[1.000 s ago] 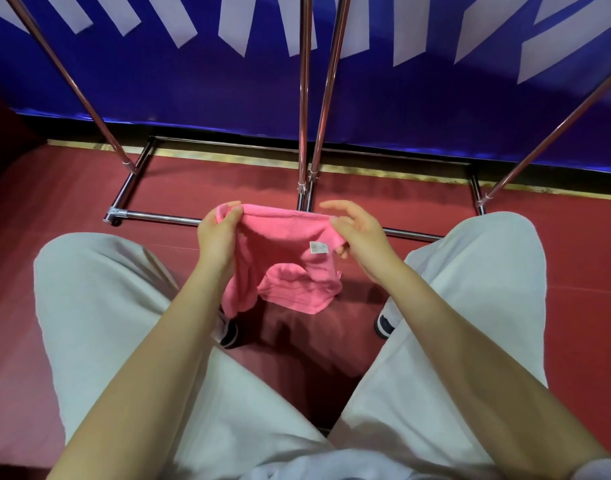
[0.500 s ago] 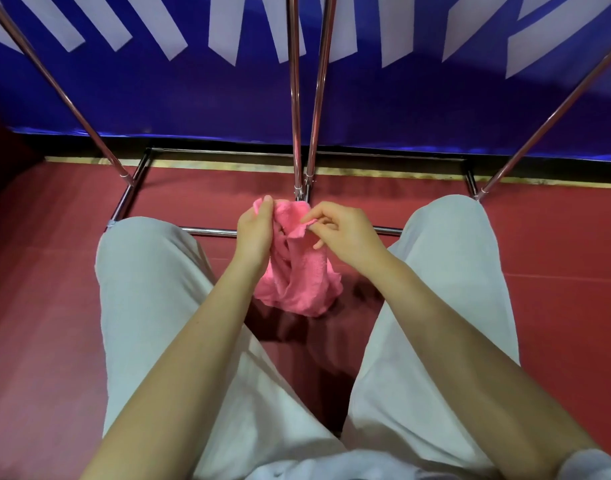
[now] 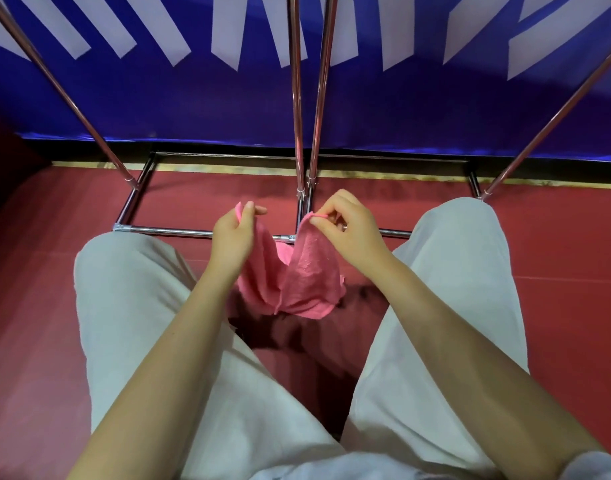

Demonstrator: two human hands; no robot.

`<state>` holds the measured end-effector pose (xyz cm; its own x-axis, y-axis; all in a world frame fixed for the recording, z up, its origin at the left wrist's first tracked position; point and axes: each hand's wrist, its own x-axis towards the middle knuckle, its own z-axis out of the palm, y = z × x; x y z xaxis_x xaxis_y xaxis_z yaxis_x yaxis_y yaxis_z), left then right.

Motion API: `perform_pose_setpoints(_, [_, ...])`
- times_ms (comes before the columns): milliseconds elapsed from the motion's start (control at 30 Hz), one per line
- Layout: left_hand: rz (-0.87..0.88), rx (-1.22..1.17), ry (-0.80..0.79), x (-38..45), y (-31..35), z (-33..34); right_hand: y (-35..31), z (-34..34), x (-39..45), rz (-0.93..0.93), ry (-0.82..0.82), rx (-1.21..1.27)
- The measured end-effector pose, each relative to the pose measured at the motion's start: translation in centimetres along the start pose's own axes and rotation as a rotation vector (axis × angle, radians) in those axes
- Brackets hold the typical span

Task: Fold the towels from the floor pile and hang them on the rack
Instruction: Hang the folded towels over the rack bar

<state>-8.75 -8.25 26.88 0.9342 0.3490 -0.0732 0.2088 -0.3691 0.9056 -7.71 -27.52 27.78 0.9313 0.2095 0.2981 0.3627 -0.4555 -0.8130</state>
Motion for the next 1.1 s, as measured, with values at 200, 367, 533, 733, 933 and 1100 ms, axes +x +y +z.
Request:
perform_pose_setpoints(200, [-0.271, -0.544, -0.198, -1.5, -0.3, 0.2, -1.0, 2.7, -1.4, 0.008, -0.192, 0.229])
perform_pose_setpoints(367, [-0.304, -0.882, -0.262, -2.0, 0.1, 0.5, -1.1, 4.2, -0.8, 0.222, -0.083, 0.415])
perform_pose_setpoints(533, [-0.227, -0.798, -0.217, -2.1, 0.5, 0.6, -1.6, 3.9, -0.2, 0.286, -0.096, 0.459])
perform_pose_setpoints(733, [-0.152, -0.658, -0.104, -1.7, 0.3, 0.5, -1.8, 3.8, 0.4, 0.253, 0.110, 0.416])
perform_pose_setpoints(933, [-0.188, -0.674, -0.061, -2.1, 0.4, 1.5, -2.2, 3.4, 0.5, 0.222, 0.071, 0.383])
perform_pose_setpoints(1100, [-0.195, -0.772, -0.116, -2.8, 1.1, 2.5, -2.5, 3.6, 0.3, 0.209, -0.020, 0.464])
